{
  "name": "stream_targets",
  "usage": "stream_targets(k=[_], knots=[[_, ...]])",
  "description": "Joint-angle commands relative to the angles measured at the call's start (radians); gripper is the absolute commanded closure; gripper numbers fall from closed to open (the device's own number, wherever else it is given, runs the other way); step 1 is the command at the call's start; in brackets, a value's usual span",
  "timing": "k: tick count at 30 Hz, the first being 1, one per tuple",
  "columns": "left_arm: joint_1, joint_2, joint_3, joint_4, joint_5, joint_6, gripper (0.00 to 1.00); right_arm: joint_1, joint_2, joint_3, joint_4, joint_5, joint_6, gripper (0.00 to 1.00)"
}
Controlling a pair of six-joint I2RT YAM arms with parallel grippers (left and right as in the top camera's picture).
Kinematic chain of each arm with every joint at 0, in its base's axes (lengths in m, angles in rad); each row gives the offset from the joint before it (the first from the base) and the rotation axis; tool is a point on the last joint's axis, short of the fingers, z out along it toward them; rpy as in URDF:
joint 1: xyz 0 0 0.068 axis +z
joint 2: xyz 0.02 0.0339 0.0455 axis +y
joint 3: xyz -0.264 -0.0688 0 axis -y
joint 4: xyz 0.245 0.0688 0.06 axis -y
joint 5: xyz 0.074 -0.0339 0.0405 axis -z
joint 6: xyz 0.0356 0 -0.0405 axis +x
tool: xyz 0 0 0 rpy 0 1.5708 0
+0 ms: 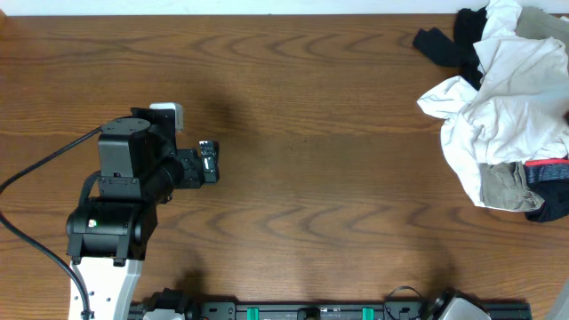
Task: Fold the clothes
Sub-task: 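Grasp the white PUMA T-shirt with the right gripper and drag it left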
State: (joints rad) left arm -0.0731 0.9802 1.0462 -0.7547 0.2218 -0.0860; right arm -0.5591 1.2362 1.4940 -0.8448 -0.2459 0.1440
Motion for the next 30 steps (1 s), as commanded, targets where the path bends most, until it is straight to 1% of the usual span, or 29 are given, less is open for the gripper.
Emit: stream_targets(k=[1,5,7,13,19,24,30], knots=[[0.001,0.001,0.016,0.001,-0.004,-0.01,0.02,0.088,0.018,-0.007,-0.031,-0.159,-0.065,0.99],[0.001,0.001,0.016,0.001,-0.004,-0.01,0.02,0.234,0.019,-0.008,-0.037,-0.395,-0.154,0.99],[0.001,0.001,0.016,0.001,-0.004,-0.01,0.02,0.317,0.019,-0.008,-0.031,-0.425,-0.182,0.99],[0.001,0.001,0.016,0.001,-0.004,-0.01,0.02,0.625,0.025,-0.008,-0.026,-0.418,-0.274,0.99],[0.001,0.001,0.016,0.001,-0.004,-0.01,0.02,0.872,0.059,-0.008,0.016,-0.346,-0.275,0.99],[0.001,0.001,0.016,0.0,-0.004,-0.01,0.02,0.992,0.119,-0.008,0.024,-0.288,-0.276,0.99],[0.001,0.001,0.016,0.001,-0.004,-0.01,0.02,1.069,0.213,-0.008,0.074,-0.289,-0.268,0.99]])
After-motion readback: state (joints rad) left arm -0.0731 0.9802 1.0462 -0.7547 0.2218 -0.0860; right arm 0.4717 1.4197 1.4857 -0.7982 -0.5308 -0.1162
